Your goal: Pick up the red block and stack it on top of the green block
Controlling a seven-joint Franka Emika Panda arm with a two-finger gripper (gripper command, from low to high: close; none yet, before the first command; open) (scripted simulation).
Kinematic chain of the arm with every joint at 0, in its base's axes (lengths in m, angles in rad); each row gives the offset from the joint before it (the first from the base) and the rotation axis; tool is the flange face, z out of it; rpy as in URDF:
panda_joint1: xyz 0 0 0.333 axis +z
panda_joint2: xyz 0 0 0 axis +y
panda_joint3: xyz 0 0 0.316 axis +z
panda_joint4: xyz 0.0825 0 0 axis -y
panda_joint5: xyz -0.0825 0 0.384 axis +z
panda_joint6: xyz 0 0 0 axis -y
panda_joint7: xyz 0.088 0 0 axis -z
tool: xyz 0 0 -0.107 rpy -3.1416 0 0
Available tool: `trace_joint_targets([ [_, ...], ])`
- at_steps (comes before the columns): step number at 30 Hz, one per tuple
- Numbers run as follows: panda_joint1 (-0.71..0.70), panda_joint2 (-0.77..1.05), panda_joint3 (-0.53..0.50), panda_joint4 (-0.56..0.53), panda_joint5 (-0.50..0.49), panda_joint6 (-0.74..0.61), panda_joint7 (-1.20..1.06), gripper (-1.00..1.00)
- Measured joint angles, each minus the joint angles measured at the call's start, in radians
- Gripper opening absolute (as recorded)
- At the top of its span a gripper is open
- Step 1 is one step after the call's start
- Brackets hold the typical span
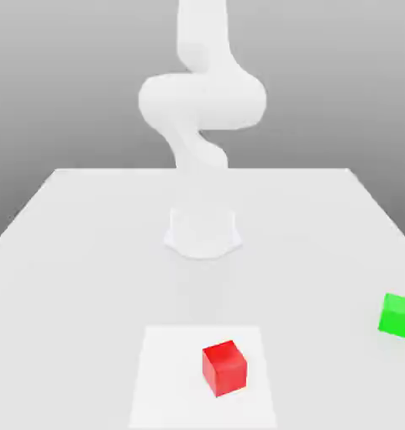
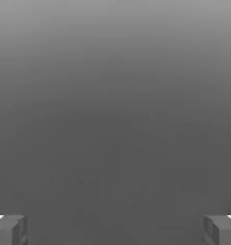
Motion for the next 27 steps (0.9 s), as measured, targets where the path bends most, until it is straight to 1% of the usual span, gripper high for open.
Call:
trace_joint_targets([
  [11,0.079,0.405,-0.041,-0.166,0.023,0.206,-0.175,0.00],
  [17,0.101,0.623,-0.041,-0.255,0.028,0.316,-0.263,0.00],
  [21,0.109,0.767,-0.037,-0.313,0.013,0.391,-0.307,0.00],
  [27,0.097,0.984,-0.021,-0.299,0.031,0.565,-0.333,0.00],
])
